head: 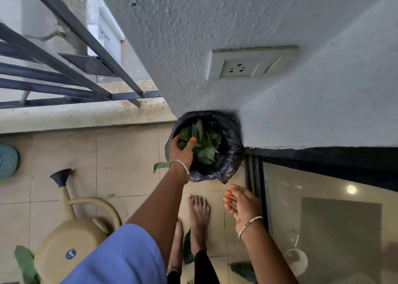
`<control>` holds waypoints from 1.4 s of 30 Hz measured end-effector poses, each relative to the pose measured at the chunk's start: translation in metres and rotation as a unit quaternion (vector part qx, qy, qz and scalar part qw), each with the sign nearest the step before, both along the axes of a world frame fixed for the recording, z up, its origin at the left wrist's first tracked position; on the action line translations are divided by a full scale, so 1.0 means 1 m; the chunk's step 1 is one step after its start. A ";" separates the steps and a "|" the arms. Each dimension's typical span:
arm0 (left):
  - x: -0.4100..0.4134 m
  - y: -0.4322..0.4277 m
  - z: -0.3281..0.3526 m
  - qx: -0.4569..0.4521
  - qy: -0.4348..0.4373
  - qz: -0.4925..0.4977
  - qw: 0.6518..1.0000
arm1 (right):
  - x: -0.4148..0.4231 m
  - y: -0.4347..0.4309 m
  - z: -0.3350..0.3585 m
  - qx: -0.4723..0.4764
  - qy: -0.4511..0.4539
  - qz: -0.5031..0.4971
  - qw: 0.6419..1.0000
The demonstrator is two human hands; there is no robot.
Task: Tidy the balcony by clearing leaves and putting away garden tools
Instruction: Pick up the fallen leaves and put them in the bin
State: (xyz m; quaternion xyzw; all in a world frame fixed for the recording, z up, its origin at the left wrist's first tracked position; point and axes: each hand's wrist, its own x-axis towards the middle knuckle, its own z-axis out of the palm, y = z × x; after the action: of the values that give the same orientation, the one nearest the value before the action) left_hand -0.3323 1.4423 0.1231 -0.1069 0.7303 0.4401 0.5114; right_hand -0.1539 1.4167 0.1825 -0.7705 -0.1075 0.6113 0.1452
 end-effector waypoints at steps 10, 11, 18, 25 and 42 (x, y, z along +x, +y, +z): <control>0.010 -0.075 0.109 0.009 0.098 0.007 0.995 | -0.034 0.019 0.078 0.071 0.033 -0.020 0.997; 0.010 -0.083 0.126 0.009 0.104 0.014 0.994 | -0.039 0.020 0.094 0.079 0.038 -0.017 0.996; 0.002 -0.126 0.252 0.022 0.126 0.081 0.988 | -0.067 0.005 0.220 0.121 0.072 0.040 0.989; -0.021 -0.166 0.390 0.079 0.154 0.153 0.973 | -0.091 -0.015 0.353 0.164 0.113 0.146 0.969; -0.024 -0.430 0.533 0.119 0.233 0.445 0.856 | -0.171 -0.221 0.512 0.222 0.249 0.400 0.853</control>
State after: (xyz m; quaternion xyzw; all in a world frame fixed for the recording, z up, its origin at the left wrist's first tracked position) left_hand -0.3558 1.0122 0.6560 -0.2532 0.6446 0.7164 0.0843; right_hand -0.3252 1.1954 0.6948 -0.4297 -0.4998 0.7481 0.0769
